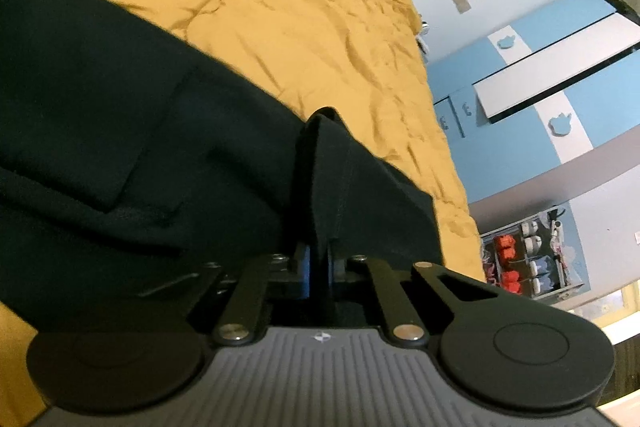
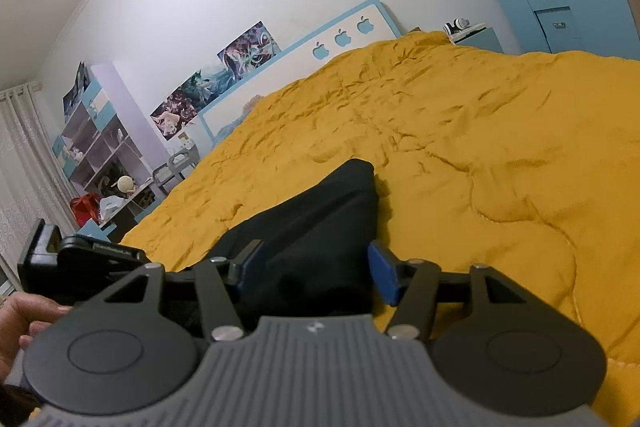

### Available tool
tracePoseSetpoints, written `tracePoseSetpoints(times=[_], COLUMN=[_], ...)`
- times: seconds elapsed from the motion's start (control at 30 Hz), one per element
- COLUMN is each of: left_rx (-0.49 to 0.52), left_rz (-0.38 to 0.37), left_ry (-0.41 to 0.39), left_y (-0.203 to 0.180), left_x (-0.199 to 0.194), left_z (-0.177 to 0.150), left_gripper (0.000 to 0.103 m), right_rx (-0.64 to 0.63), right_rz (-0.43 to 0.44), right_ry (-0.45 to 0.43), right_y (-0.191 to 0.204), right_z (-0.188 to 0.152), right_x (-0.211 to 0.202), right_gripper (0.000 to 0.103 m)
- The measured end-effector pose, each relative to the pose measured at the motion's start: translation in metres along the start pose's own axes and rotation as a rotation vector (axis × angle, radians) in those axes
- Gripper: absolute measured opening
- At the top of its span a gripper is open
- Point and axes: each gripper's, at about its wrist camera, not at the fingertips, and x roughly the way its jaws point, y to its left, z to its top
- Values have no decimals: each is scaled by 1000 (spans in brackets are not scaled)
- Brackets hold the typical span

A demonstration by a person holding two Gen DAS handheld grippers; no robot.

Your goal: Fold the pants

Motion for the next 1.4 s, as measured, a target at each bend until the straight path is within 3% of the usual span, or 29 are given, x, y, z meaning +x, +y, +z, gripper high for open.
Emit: tracePoseSetpoints(times=[0.2,0.33,0.47,0.53,0.6,0.7,0.77,0.87,1.0,1.07,1.17,1.3,1.4], left_rx=[5,42,38,83,118,130,129,105,145,208,308,470,647], left_rz=[-37,35,80,116,140,144,152,144,198,210,176,143,138], left_ry=[-95,-157,-102,-67,-76,-75,-87,-103,-180,-229,-230,-147,-89], left_y=[-3,4,21,22,20,17,15,18,7,-9,-38,-85,-120], left_x=[-29,-46,-45,-41,-40,-40,-44,-52,-66,-74,-72,-38,3], left_z=[4,9,13,10,8,8,9,10,10,8,11,18,19], left_gripper=[5,5,5,6,10,11,11,20,28,32,48,53,68], right_rx=[-70,-140,-264,-320,-375,-470,-465,-452,-405,-381,-372,-365,-319], right_rz=[51,81,64,-15,-102,-123,-134,-133,-108,-141,-206,-272,-255], right_ry=[-32,12,62,158,359,449,505,553,421,335,250,351,312], right_y=[26,56,85,90,90,102,105,106,106,102,92,69,60], right_z=[14,21,15,5,-11,-15,-8,4,27,38,37,0,-7], right_x=[-9,3,22,40,62,55,47,39,28,31,44,60,40], right_gripper=[55,55,53,53,50,50,50,49,48,48,47,38,39])
